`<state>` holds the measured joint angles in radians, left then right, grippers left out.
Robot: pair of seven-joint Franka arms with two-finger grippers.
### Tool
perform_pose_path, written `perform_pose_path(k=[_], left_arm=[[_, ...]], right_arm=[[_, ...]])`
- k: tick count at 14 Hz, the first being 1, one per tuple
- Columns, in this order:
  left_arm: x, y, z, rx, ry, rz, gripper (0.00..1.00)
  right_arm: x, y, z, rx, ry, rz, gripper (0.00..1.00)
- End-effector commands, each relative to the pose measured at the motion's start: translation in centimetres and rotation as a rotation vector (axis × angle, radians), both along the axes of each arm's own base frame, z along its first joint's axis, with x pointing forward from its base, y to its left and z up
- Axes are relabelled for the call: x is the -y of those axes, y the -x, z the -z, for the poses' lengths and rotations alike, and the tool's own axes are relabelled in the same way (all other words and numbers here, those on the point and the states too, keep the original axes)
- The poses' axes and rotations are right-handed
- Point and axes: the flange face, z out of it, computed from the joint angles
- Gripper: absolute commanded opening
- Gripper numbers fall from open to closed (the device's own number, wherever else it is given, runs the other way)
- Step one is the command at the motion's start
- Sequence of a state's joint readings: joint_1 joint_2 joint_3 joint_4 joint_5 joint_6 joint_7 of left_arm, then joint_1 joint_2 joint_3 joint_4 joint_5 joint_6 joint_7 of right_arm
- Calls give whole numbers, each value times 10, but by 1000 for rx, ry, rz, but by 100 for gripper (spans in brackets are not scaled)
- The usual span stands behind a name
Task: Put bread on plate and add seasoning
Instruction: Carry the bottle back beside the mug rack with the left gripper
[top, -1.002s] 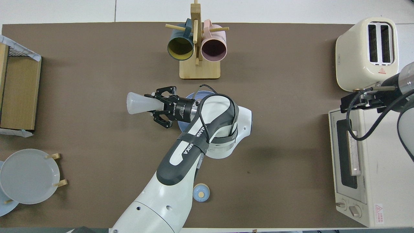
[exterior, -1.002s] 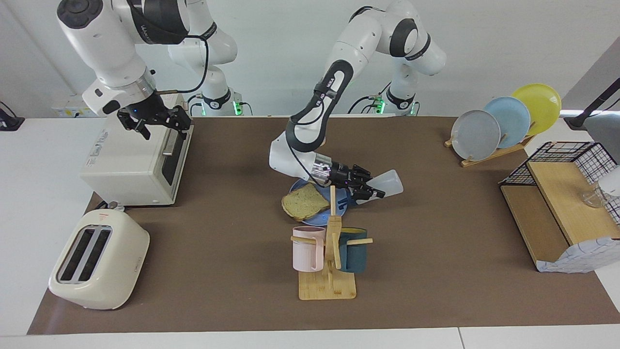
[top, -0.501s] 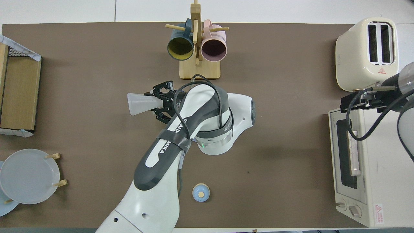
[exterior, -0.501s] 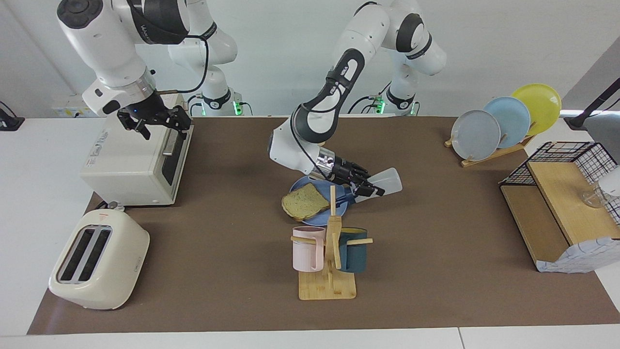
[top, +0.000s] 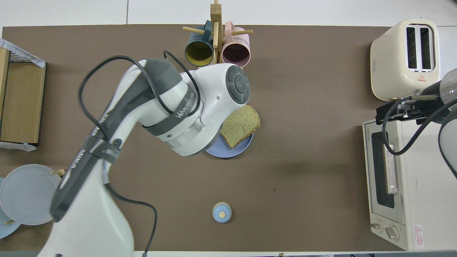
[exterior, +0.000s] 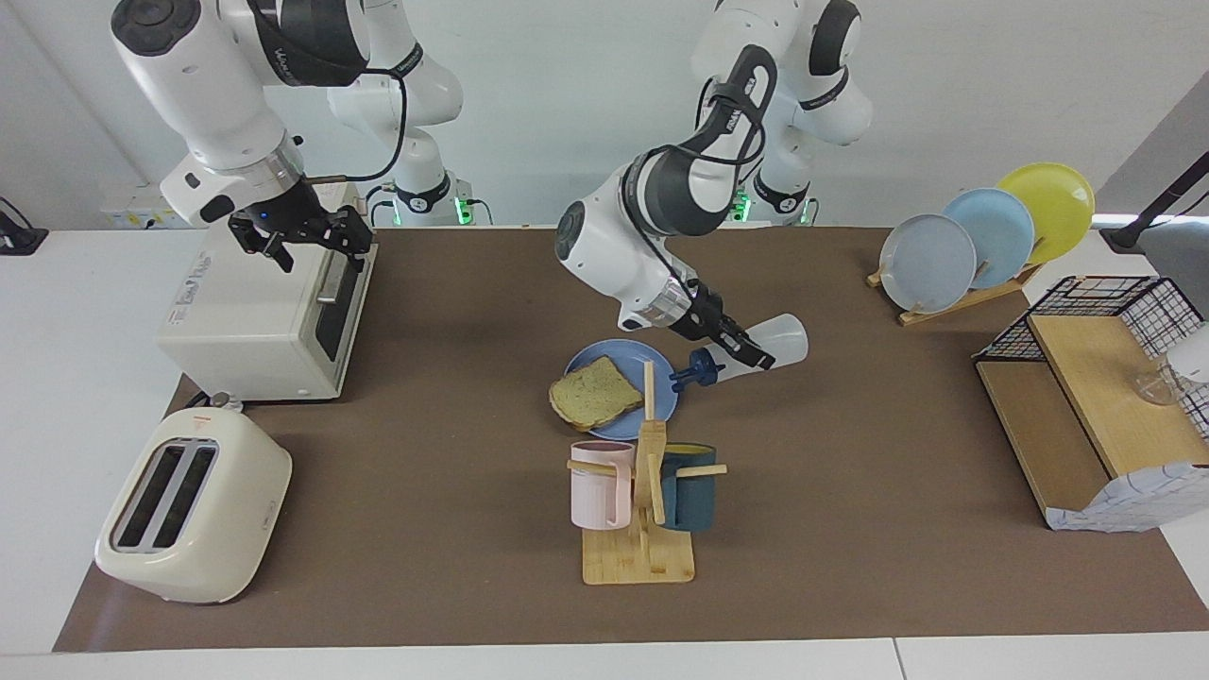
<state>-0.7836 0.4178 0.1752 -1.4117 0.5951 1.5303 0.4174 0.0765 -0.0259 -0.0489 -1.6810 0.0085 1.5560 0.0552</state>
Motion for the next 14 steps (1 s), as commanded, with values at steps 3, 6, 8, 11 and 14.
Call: perform_pose_path(k=[3,6,8,11,14], left_arm=[[-62,-19,-45,113,286,-178,0],[-85,-37,-47,217,469,-304,0],[-98,-45,-36,314,593,-393,0],[-115,-45,-9,484,762,-497,0],[-129,-39,13,604,918,-557,0]], right_arm=[[3,6,-1,10,3,-11,100],[3,6,-1,10,3,-11,100],[3,6,-1,10,3,-11,100],[3,6,-1,12,3,-13,100],[3,6,-1,10,3,-11,100]])
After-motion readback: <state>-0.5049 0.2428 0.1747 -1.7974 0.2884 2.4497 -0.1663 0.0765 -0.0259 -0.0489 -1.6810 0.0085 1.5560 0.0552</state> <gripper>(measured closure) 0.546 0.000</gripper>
